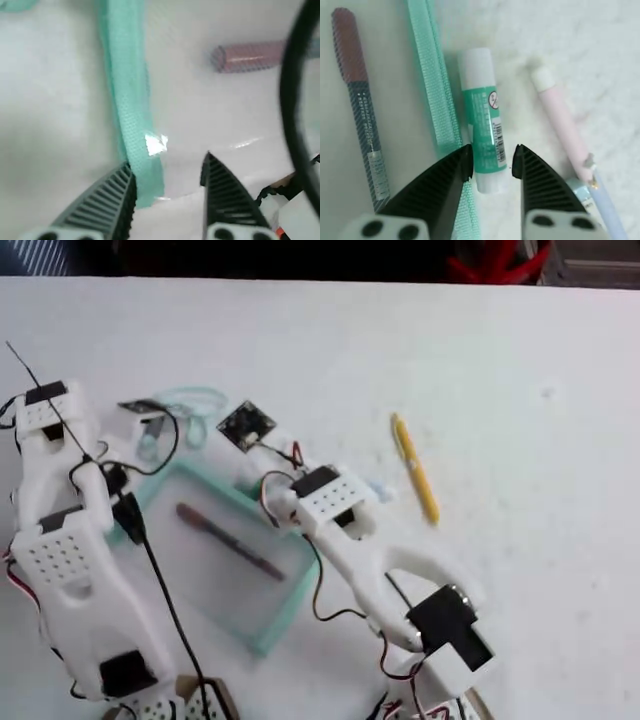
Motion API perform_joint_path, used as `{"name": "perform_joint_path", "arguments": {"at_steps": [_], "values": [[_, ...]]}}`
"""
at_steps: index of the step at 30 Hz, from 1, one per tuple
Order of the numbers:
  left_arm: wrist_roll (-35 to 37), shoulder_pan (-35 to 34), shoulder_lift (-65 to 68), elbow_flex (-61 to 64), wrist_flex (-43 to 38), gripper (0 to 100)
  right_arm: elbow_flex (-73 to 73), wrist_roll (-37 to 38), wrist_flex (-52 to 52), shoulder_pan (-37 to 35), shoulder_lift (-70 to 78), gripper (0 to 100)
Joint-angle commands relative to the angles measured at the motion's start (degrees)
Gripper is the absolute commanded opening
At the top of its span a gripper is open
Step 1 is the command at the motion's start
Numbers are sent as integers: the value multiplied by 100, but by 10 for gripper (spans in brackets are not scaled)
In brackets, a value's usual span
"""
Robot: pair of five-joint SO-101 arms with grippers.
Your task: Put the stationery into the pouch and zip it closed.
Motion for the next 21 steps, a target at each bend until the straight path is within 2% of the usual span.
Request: {"name": "perform_joint_path", "arguments": {"at_steps": [1, 8, 15, 21], "values": [[53, 171, -295, 44, -26, 52, -18, -26, -84, -4, -48, 134], [97, 242, -1938, 202, -9, 23, -35, -26, -84, 13, -92, 134], [105, 1077, -5086, 703, -18, 23, -62, -44, -84, 295, -110, 134], [651, 1763, -7055, 668, -519, 23, -18, -70, -84, 532, -391, 134]]}}
